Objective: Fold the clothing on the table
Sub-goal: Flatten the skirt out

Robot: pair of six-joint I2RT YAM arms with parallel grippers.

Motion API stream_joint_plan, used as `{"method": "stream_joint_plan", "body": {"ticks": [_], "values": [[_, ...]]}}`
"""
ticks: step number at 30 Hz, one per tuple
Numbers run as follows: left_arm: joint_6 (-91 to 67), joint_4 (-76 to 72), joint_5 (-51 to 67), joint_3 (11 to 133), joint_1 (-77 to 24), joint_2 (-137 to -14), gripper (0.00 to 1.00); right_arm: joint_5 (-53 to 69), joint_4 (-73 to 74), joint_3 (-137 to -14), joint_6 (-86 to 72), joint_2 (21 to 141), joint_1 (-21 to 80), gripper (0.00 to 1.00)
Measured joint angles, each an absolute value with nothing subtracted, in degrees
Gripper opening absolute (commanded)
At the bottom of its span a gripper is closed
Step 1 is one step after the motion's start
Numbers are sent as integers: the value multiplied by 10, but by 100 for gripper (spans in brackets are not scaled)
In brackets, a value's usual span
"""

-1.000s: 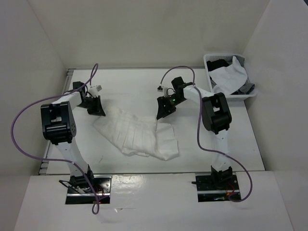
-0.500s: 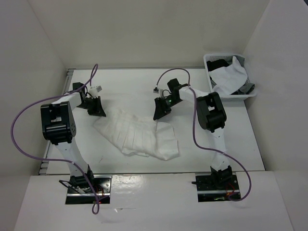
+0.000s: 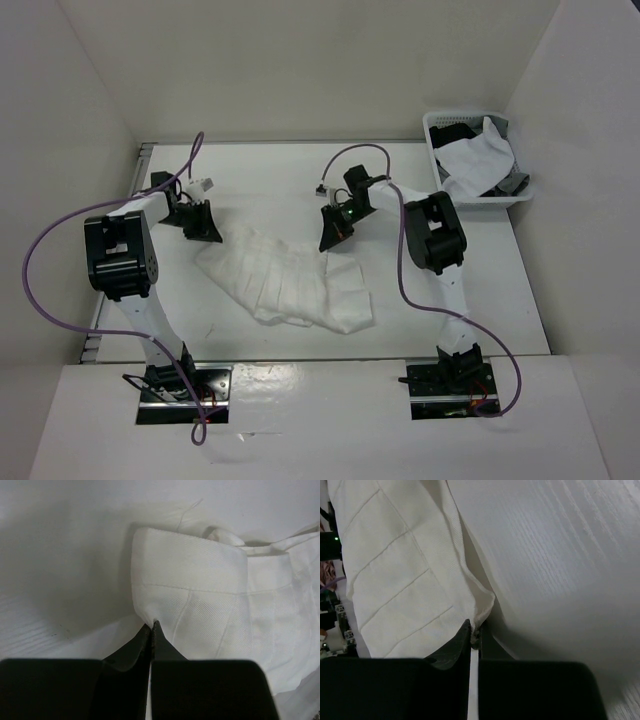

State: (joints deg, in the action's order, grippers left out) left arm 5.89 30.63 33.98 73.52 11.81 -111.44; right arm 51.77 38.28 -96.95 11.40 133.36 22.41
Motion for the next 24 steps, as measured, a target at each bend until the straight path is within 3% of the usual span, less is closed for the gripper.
{"method": "stream_joint_plan", "body": {"ticks": [7, 16, 24], "values": [[74, 366, 360, 795, 118, -1103, 0, 414, 412, -1002, 130, 1284, 226, 0], [98, 393, 406, 960, 104, -974, 0, 309, 427, -1086, 149, 1109, 222, 0], [106, 388, 452, 942, 104, -874, 0, 228, 435, -1114, 168, 1027, 217, 0]]}}
